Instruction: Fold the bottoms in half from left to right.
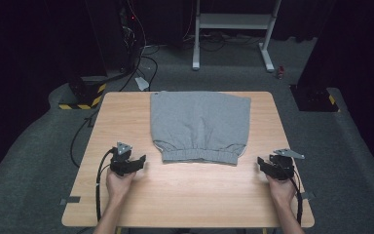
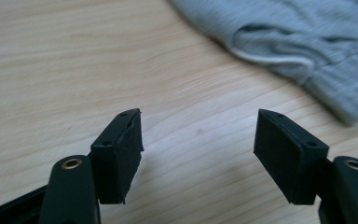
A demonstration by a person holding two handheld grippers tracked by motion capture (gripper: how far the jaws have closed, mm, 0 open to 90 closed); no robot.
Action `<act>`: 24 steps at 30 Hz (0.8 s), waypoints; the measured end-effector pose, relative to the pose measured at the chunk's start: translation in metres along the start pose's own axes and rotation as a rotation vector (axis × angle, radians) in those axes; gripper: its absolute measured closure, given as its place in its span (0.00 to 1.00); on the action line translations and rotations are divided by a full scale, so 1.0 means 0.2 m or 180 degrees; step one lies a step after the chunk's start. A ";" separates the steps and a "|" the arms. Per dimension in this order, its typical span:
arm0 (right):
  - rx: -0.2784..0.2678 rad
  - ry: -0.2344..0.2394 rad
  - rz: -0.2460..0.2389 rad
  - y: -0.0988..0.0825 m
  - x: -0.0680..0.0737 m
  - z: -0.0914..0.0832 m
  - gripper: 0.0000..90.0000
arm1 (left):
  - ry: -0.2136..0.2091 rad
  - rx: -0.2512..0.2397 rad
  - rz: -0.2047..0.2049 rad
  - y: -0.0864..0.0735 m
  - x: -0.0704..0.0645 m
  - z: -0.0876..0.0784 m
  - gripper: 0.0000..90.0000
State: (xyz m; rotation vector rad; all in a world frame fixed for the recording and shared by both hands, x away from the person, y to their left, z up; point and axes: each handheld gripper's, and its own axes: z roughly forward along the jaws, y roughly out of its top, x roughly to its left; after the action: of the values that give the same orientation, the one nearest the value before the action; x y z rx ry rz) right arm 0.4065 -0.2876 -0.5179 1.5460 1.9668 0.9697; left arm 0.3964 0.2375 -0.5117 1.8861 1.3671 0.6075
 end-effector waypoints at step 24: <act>-0.0186 0.0497 -0.0445 0.14 0.32 0.07 0.65 | -0.0340 -0.0052 0.0352 0.17 -0.33 0.13 0.43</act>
State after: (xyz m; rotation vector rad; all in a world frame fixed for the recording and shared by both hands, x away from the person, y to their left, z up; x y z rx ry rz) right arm 0.4171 -0.2191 -0.5013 1.3168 2.1012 1.1077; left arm 0.4154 0.1624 -0.4989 1.9618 1.1931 0.5618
